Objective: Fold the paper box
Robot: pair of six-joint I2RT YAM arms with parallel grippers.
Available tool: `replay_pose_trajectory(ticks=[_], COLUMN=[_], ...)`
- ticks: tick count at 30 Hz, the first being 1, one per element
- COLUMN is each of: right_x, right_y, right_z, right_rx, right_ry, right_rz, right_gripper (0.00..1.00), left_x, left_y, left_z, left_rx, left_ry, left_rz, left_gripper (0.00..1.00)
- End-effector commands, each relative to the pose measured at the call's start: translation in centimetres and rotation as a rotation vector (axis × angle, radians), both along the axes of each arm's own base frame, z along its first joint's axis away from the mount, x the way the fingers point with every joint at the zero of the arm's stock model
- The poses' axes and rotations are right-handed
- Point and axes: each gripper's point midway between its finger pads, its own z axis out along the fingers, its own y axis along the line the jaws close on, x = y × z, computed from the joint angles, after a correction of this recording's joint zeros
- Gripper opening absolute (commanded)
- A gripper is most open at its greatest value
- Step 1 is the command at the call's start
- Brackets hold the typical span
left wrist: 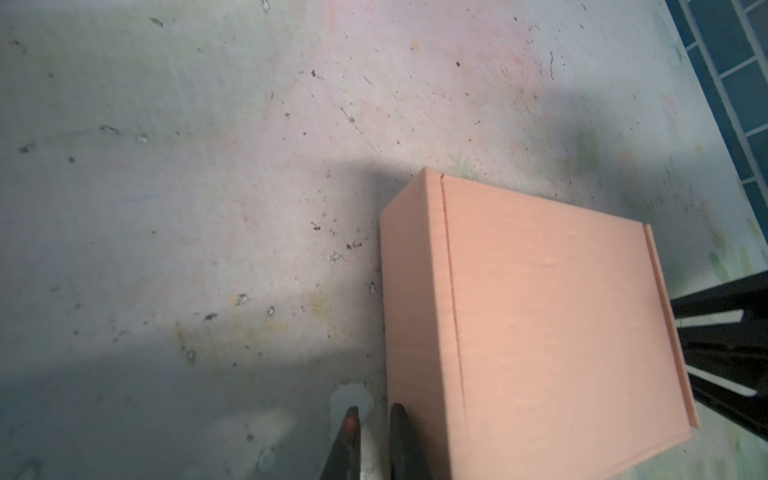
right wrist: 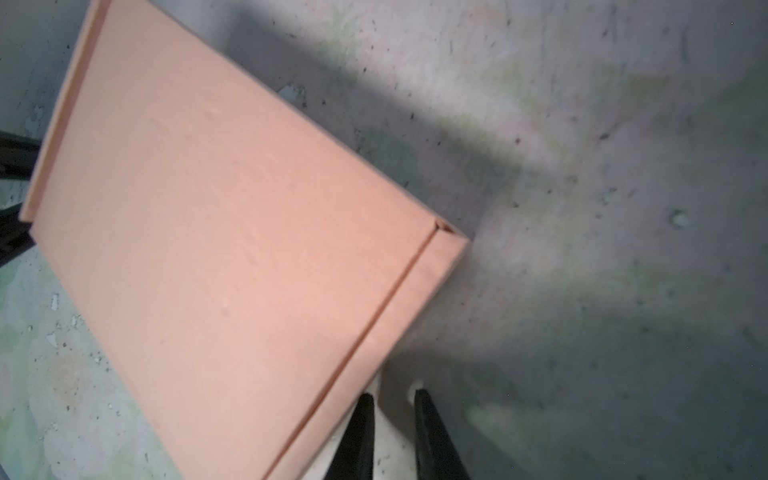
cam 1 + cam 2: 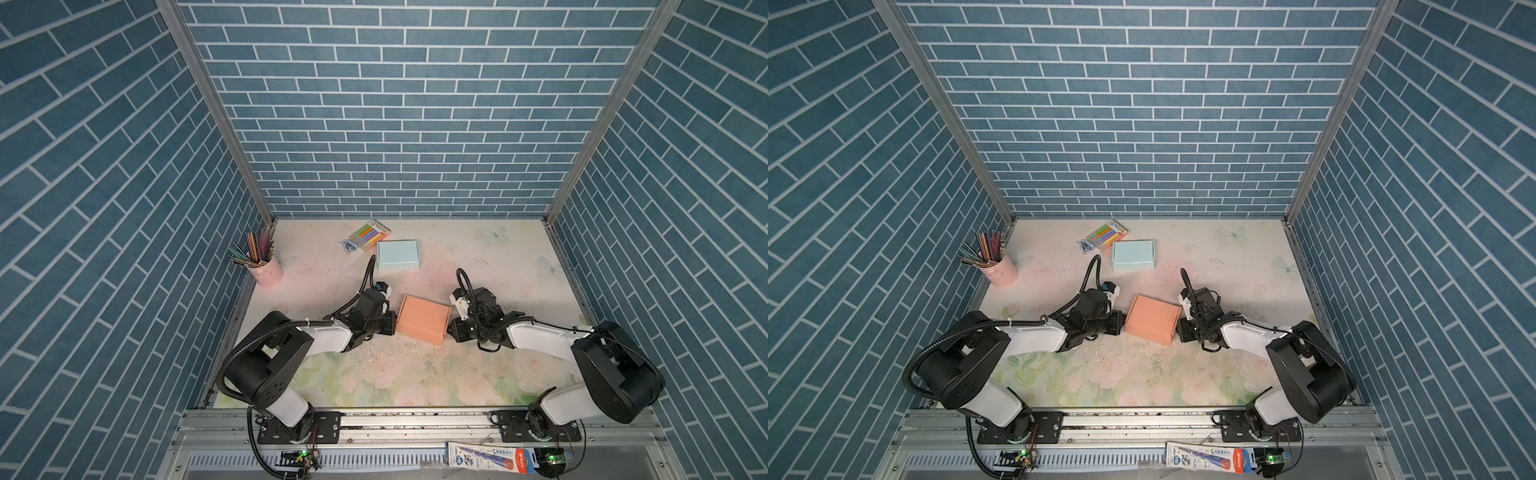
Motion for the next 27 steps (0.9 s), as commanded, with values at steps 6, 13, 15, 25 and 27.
replay_pose_trajectory(ticks=[6, 13, 15, 25, 27], right_x=[1.0, 2.3, 2.6, 4.1, 4.7], right_y=[1.5, 2.7, 2.9, 3.3, 2.2], right_z=[-0.7, -0.6, -0.7, -0.6, -0.7], right_rx=[-0.02, -0.017, -0.022, -0.04, -0.043], right_ry=[0.012, 0.007, 0.005, -0.007, 0.0], right_rz=[0.097, 0.133, 0.137, 0.144, 0.12], right_gripper=[0.21, 0.21, 0.21, 0.25, 0.28], left_x=[-3.6, -6.6, -7.8, -12.3, -12.6], left_y=[-0.8, -2.8, -3.4, -4.4, -3.8], left_z=[0.5, -0.1, -0.4, -1.8, -2.0], left_rx=[-0.016, -0.011, -0.016, 0.021, 0.054], left_ry=[0.004, 0.029, 0.044, 0.106, 0.11], left_rz=[-0.041, -0.086, -0.108, -0.193, -0.208], left_gripper=[0.16, 0.16, 0.16, 0.17, 0.17])
